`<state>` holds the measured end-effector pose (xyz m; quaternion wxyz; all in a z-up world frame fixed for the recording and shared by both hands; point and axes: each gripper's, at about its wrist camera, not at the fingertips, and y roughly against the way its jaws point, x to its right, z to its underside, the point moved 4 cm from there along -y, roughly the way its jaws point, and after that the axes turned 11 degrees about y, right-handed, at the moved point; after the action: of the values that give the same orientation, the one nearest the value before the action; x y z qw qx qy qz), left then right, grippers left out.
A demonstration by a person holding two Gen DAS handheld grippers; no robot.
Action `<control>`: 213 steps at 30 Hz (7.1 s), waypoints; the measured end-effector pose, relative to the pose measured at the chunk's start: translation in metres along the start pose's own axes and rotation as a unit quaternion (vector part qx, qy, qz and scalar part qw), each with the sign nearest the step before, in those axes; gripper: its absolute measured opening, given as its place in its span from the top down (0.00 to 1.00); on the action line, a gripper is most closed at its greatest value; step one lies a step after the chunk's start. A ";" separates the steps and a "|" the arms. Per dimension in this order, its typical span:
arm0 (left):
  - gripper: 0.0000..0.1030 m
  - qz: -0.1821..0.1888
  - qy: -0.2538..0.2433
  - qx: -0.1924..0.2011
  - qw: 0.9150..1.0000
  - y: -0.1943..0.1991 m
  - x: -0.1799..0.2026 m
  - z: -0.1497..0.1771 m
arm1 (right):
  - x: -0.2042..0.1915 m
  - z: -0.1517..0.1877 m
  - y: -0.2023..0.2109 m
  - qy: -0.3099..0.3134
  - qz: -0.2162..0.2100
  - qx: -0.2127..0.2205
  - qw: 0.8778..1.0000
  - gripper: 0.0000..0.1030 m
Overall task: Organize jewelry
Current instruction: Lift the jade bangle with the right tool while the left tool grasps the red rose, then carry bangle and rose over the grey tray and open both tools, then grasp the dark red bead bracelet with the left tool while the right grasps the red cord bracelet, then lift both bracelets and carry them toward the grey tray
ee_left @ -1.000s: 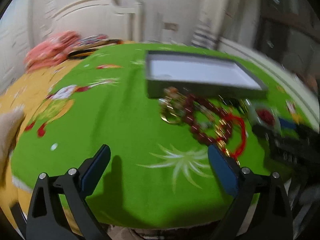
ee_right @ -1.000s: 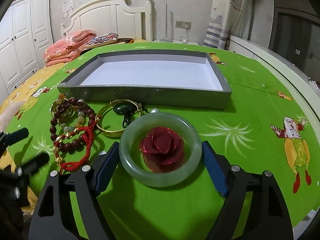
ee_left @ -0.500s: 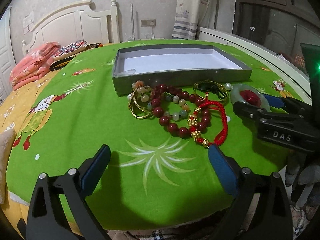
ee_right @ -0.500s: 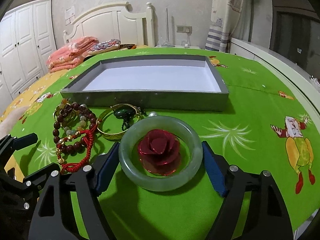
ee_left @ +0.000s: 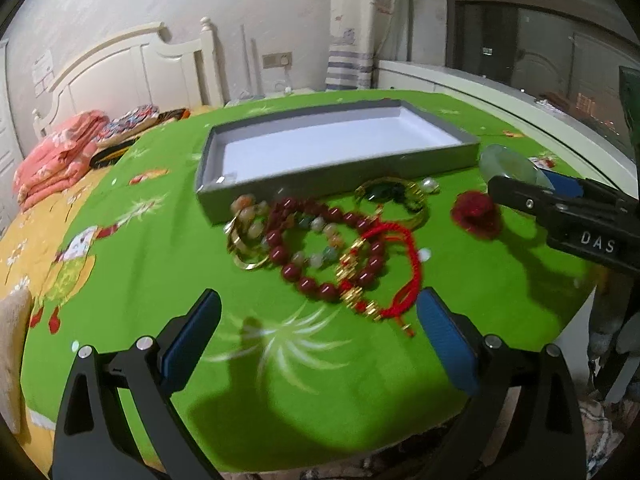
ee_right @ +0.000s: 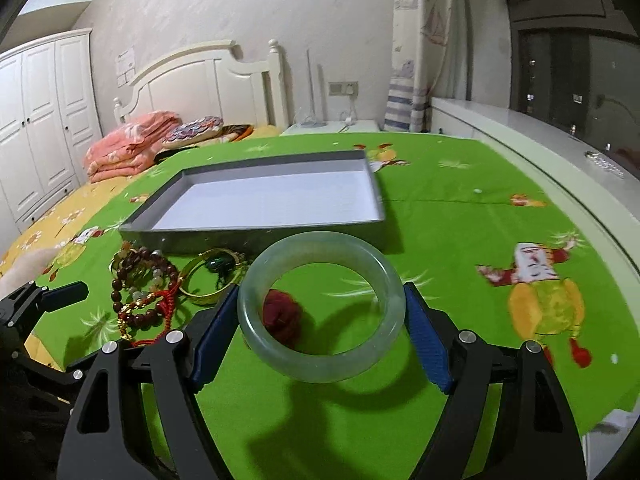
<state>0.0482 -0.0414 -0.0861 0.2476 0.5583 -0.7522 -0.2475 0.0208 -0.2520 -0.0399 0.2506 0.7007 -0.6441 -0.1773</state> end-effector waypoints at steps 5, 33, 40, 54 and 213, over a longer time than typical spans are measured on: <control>0.08 0.018 -0.031 0.008 0.999 -0.001 0.026 -0.009 | 0.018 0.003 0.007 -0.010 0.018 0.004 1.000 0.27; 0.55 0.094 -0.090 -0.049 0.990 -0.069 0.128 -0.026 | 0.055 0.020 0.017 -0.043 0.039 0.003 0.998 0.27; 0.55 0.111 -0.067 -0.049 0.990 -0.059 0.114 -0.026 | 0.042 0.019 0.020 -0.025 0.033 0.000 0.999 0.27; 0.55 0.085 -0.026 0.003 0.996 -0.016 0.060 -0.044 | -0.007 -0.015 0.010 0.045 0.013 0.009 0.999 0.27; 0.89 -0.011 0.008 0.161 0.987 0.053 -0.011 -0.028 | -0.077 -0.023 0.025 0.108 -0.009 0.103 0.989 0.92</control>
<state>0.0312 -0.0195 -0.0318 0.1579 0.6013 -0.7738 -0.1211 0.0053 -0.1742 -0.0126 0.2436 0.7437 -0.6215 -0.0362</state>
